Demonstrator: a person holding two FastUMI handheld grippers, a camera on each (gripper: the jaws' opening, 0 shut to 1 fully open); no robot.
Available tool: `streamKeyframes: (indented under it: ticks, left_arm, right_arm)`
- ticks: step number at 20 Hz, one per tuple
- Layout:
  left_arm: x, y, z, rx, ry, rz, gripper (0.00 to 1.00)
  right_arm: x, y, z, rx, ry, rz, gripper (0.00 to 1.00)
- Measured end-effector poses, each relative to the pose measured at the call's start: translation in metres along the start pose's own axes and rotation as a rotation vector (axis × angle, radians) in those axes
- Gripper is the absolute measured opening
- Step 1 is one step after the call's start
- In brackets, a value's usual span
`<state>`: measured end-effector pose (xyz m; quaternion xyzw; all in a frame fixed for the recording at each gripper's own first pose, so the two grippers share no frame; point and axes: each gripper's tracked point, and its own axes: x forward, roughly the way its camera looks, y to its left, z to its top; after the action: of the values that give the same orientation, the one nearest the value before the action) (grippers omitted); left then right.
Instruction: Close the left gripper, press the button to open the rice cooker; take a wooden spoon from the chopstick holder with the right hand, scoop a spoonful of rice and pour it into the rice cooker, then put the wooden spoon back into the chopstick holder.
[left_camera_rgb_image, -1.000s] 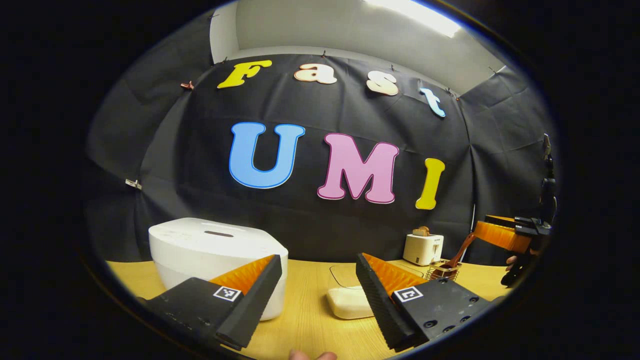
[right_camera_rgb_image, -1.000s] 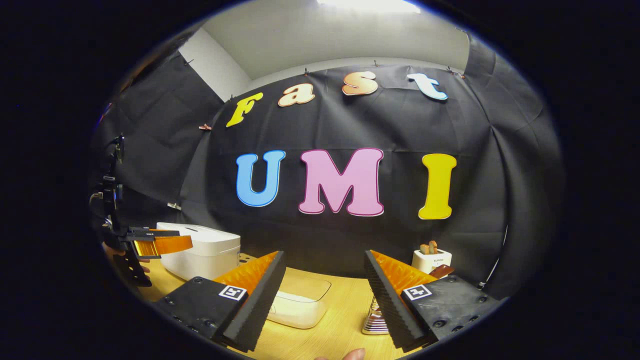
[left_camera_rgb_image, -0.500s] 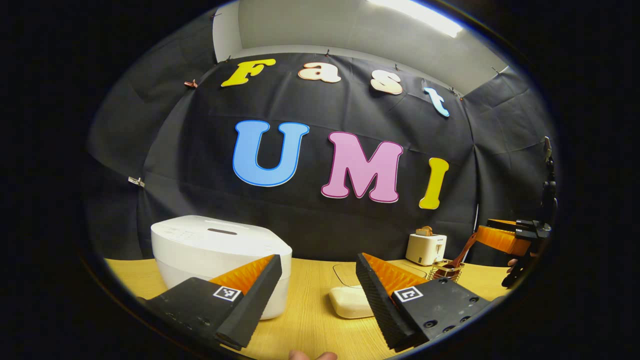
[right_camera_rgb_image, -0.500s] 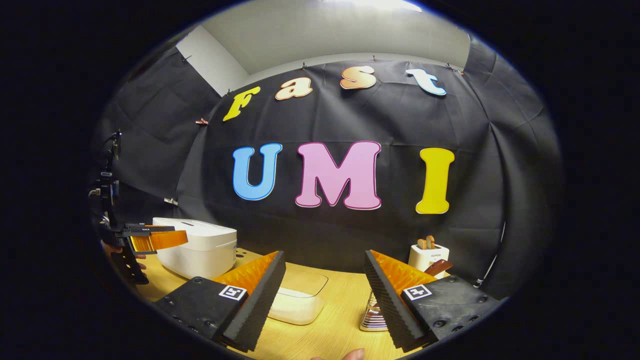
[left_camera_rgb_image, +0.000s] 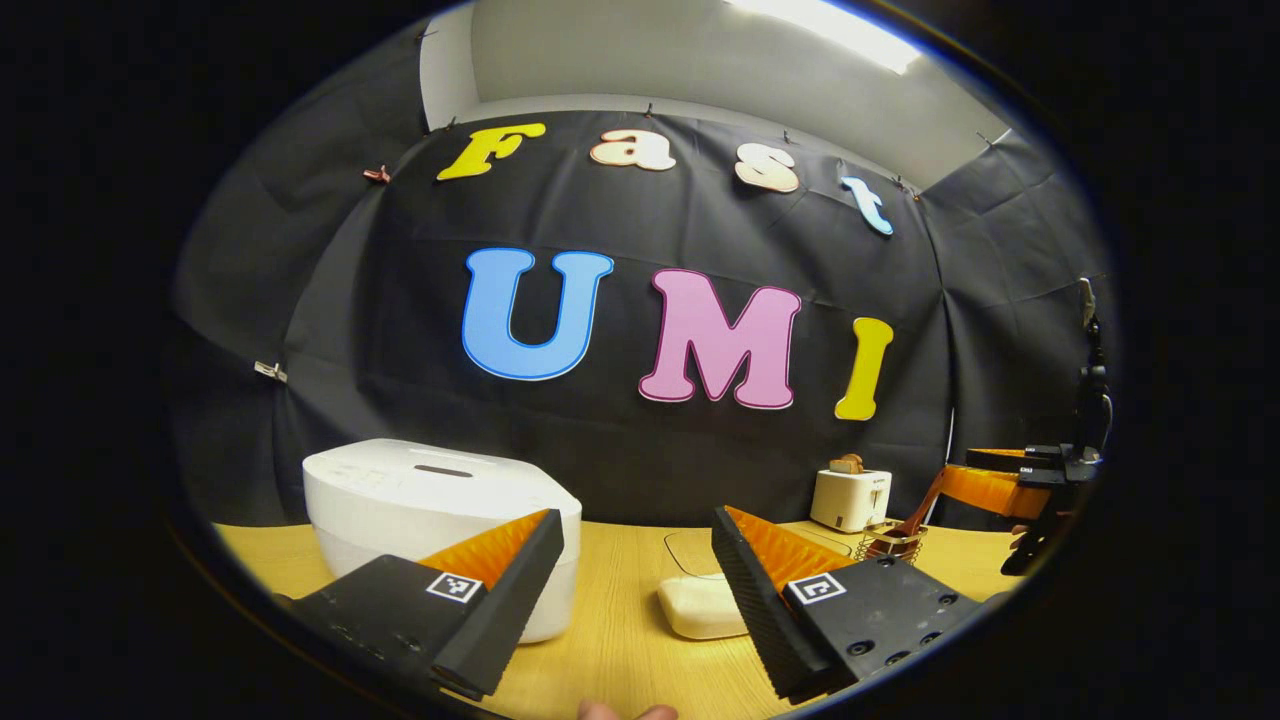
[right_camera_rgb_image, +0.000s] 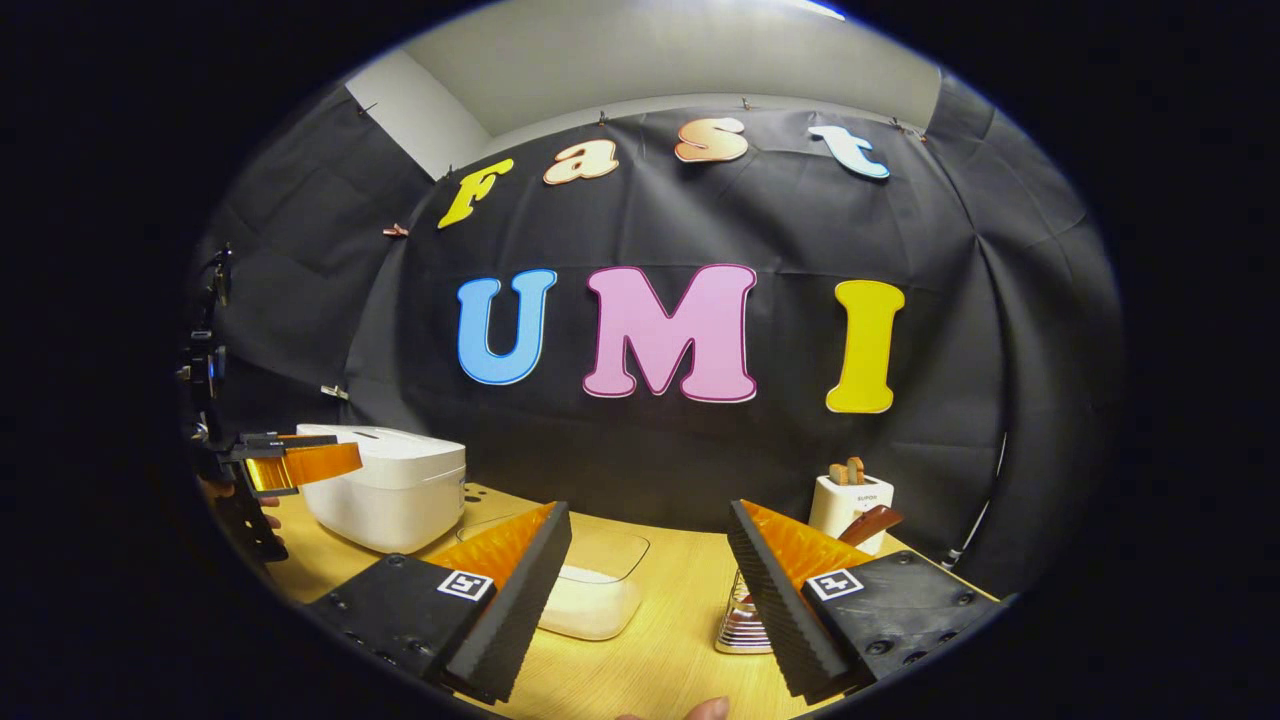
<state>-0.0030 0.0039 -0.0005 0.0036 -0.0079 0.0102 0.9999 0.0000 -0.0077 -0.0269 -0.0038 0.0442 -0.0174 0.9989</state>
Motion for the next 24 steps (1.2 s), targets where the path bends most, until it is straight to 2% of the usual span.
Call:
streamKeyframes:
  ticks: [3, 5, 7, 8, 9, 10, 12, 14, 21, 24]
  left_arm:
    - [-0.001, 0.007, 0.009, 0.024, -0.018, 0.025, 0.95]
    - [0.002, 0.027, 0.024, 0.031, -0.029, 0.044, 0.90]
    - [0.012, 0.042, 0.040, 0.051, -0.032, 0.057, 0.74]
    - [0.015, 0.048, 0.052, 0.057, -0.041, 0.060, 0.55]
    - [0.019, 0.057, 0.062, 0.058, -0.049, 0.068, 0.52]
    - [0.024, 0.070, 0.074, 0.056, -0.058, 0.094, 0.27]
    - [0.039, 0.101, 0.092, 0.038, -0.059, 0.150, 0.07]
    - [0.053, 0.114, 0.087, 0.009, 0.010, 0.148, 0.05]
    - [0.091, 0.147, 0.041, -0.063, 0.388, 0.116, 0.05]
    - [0.090, 0.157, 0.015, -0.052, 0.509, 0.147, 0.05]
  right_arm:
    - [0.000, 0.001, 0.001, 0.001, -0.001, 0.006, 0.97]
    - [0.001, 0.000, 0.000, 0.002, -0.003, 0.008, 0.97]
    - [0.001, 0.002, -0.001, 0.004, -0.002, 0.014, 0.97]
    - [0.000, 0.003, -0.001, 0.005, -0.003, 0.016, 0.97]
    - [0.000, 0.002, 0.000, 0.005, -0.004, 0.017, 0.97]
    - [0.000, 0.002, 0.001, 0.004, -0.006, 0.017, 0.97]
    - [-0.001, 0.002, 0.002, 0.002, -0.009, 0.018, 0.97]
    - [-0.002, 0.001, 0.005, 0.001, -0.015, 0.017, 0.97]
    - [-0.002, -0.003, 0.005, 0.003, -0.016, 0.011, 0.97]
    - [-0.001, -0.006, 0.005, 0.003, -0.014, 0.007, 0.97]
